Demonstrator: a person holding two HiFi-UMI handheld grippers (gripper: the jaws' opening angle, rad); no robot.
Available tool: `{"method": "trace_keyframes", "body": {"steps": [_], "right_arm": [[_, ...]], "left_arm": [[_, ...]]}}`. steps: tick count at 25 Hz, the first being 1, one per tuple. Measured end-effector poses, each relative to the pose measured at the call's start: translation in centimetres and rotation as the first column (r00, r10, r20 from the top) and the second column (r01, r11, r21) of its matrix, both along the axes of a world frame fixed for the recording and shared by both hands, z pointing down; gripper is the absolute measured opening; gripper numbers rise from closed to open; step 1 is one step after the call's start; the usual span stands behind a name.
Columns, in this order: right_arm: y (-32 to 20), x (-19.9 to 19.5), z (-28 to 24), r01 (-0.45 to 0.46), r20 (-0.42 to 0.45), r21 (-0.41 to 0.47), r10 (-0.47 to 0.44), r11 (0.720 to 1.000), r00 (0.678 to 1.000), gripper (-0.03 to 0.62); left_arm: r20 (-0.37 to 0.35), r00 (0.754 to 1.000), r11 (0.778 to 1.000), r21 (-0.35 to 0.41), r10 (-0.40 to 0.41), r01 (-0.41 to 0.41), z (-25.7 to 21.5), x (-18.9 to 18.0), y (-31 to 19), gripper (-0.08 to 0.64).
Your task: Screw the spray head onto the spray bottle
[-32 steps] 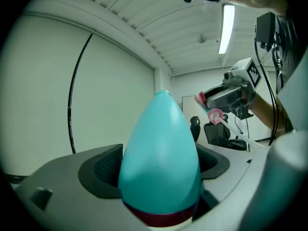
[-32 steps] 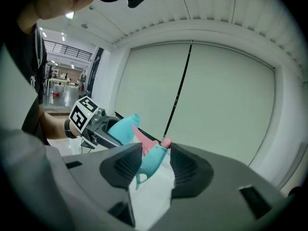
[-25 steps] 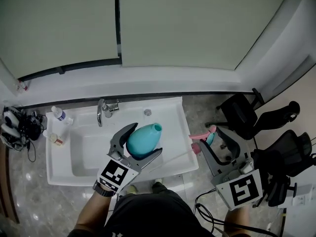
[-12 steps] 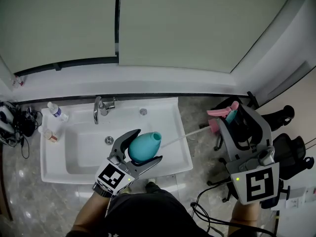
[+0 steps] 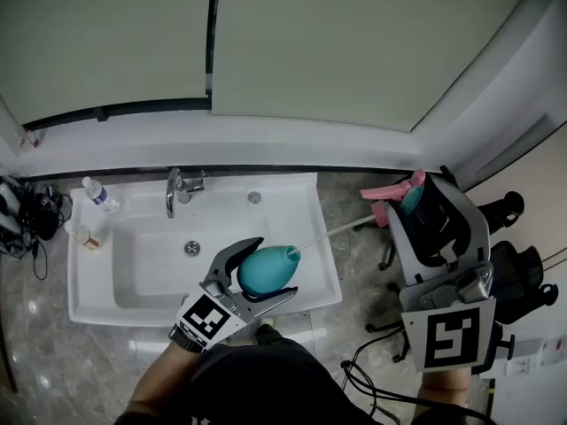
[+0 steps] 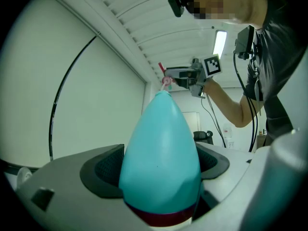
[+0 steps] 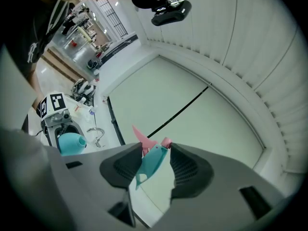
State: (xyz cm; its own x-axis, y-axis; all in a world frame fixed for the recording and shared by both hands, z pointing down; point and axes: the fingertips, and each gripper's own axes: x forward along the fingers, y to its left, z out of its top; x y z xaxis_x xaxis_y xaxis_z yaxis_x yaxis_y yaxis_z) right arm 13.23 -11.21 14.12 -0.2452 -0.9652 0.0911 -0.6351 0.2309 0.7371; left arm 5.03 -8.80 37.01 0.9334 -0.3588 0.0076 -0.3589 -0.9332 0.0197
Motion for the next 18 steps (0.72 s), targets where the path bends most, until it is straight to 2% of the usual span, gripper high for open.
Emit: {"method": "trace_keyframes", "body": {"steps": [3,5,18], "right_arm": [[0.3,-0.8,1.1,-0.002,-0.133,-0.021,-0.001,1.0,0.991,0.178],[0.4,-1.4,1.7,0.008,-0.185,-0.029,-0.013,1.0,0.983,0.178],[0.9,-6.7,5.1,0.112,-0.32,-0.045,-0.121,0.993,0.94,0.178]], "left_arm": [[0.006,1.0,1.0,0.004,0.009,-0.009,0.0,0.2,0.2,0.43],[0.005,1.0,1.0,0.007,0.006,-0.006,-0.1,0.3,0.2,0.43],[-0.02,1.0,1.0,0.003,-0.012,0.012,-0.8,0.7,-0.2,0.43]]}}
